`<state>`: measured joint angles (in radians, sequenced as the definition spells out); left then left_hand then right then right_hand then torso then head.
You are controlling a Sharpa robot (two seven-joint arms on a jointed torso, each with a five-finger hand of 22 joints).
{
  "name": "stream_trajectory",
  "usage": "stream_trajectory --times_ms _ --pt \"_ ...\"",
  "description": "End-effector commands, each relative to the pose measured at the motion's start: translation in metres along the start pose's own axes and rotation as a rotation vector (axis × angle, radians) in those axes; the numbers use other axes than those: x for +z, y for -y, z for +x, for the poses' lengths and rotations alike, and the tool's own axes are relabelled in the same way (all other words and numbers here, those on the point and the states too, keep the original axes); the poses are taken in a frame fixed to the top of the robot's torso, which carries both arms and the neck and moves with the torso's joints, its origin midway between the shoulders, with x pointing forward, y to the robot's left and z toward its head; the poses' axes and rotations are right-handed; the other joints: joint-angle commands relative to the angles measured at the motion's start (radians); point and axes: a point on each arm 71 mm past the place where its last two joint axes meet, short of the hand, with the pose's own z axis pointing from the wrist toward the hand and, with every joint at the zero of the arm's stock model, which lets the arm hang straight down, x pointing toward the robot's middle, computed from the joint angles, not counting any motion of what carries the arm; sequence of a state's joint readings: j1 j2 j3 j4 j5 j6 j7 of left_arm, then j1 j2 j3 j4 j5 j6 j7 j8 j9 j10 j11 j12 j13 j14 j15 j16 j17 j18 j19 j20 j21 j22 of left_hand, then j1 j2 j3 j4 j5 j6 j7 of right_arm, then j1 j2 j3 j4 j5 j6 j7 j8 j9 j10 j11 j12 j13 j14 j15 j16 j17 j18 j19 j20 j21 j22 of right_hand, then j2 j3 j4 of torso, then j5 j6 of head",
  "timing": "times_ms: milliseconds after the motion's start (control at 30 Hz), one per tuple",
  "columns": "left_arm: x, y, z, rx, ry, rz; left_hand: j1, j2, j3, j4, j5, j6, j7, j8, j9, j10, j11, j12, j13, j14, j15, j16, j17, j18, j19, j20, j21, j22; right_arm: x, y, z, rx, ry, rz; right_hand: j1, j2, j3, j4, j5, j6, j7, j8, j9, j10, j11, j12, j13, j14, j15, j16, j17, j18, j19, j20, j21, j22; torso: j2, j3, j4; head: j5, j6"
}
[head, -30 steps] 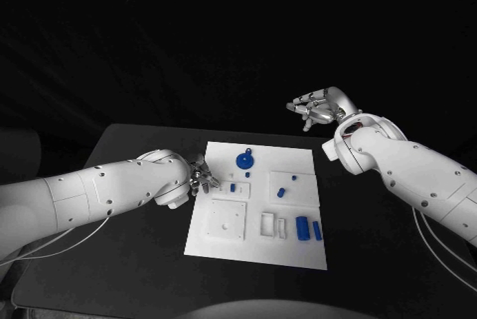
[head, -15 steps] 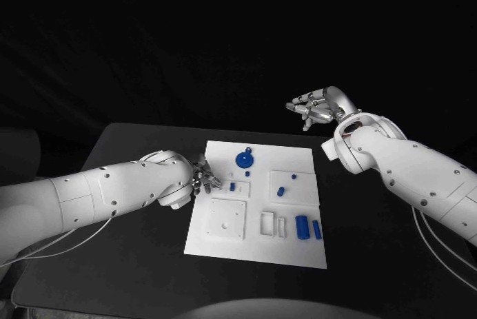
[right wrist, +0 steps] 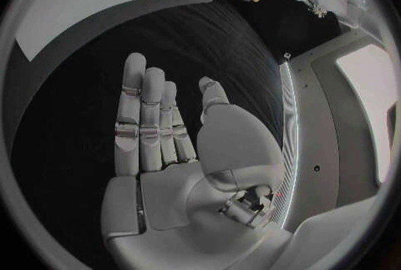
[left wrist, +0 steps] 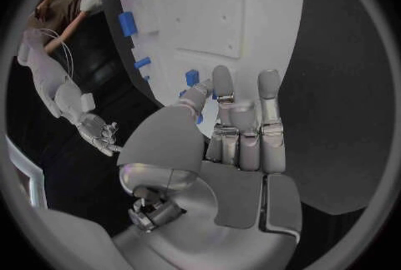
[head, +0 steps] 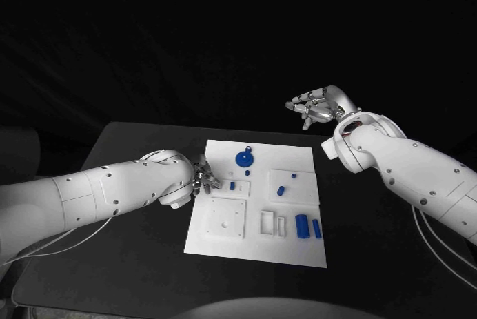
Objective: Assemble the parts on the task board
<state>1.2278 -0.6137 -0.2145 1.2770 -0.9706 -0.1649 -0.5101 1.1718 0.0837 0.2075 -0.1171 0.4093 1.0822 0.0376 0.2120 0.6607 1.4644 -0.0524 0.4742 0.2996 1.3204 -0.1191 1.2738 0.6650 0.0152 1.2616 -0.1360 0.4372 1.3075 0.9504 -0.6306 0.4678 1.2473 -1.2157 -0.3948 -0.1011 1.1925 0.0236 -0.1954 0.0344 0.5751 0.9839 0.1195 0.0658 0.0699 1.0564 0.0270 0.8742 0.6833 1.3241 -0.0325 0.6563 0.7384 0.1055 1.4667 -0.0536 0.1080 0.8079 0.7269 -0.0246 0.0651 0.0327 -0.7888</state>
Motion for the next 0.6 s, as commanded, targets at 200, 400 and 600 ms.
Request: stream_trajectory --times_ms 200,400,600 --pt "0.0017 0.0041 0.0034 0.028 -0.011 0.001 0.020 0.015 0.003 0.003 -0.018 0.045 -0.038 -0.012 0.208 0.045 -0.008 0.001 0.001 0.007 -0.001 -0.004 0.005 0.008 0.004 -0.001 0.001 0.018 -0.0002 -0.0008 0.0014 -0.002 -0.013 -0.005 -0.004 0.006 0.000 -0.006 0.003 0.002 0.000 -0.002 0.000 0.001 -0.004 0.002 0.000 0.004 -0.005 -0.004 0.001 -0.003 0.020 -0.002 0.007 -0.001 0.001 0.0000 -0.0004 -0.003 -0.002" --pt "0.0023 0.0049 0.0038 0.037 -0.003 0.003 0.021 0.015 0.000 0.003 -0.018 0.047 -0.038 -0.011 0.199 0.046 -0.008 0.004 0.001 0.009 -0.001 -0.003 0.009 0.008 0.006 -0.001 0.001 0.018 -0.0003 -0.0008 0.0013 -0.002 -0.013 -0.005 -0.004 0.006 0.000 -0.006 0.003 0.002 0.000 -0.002 0.000 0.001 -0.004 0.002 0.000 0.004 -0.005 -0.004 0.001 -0.003 0.020 -0.002 0.007 -0.001 0.001 0.0002 0.0002 -0.004 -0.002" --pt "0.0025 0.0055 0.0033 0.040 0.010 0.006 0.023 0.014 -0.001 0.003 -0.018 0.048 -0.038 -0.011 0.193 0.046 -0.008 0.006 0.001 0.011 -0.001 -0.001 0.012 0.008 0.007 -0.001 0.002 0.018 -0.0003 -0.0008 0.0012 -0.002 -0.012 -0.005 -0.004 0.006 0.000 -0.006 0.003 0.002 0.000 -0.002 0.000 0.001 -0.004 0.002 0.000 0.004 -0.005 -0.004 0.001 -0.003 0.020 -0.002 0.007 -0.001 0.001 0.0000 0.0004 -0.006 -0.003"
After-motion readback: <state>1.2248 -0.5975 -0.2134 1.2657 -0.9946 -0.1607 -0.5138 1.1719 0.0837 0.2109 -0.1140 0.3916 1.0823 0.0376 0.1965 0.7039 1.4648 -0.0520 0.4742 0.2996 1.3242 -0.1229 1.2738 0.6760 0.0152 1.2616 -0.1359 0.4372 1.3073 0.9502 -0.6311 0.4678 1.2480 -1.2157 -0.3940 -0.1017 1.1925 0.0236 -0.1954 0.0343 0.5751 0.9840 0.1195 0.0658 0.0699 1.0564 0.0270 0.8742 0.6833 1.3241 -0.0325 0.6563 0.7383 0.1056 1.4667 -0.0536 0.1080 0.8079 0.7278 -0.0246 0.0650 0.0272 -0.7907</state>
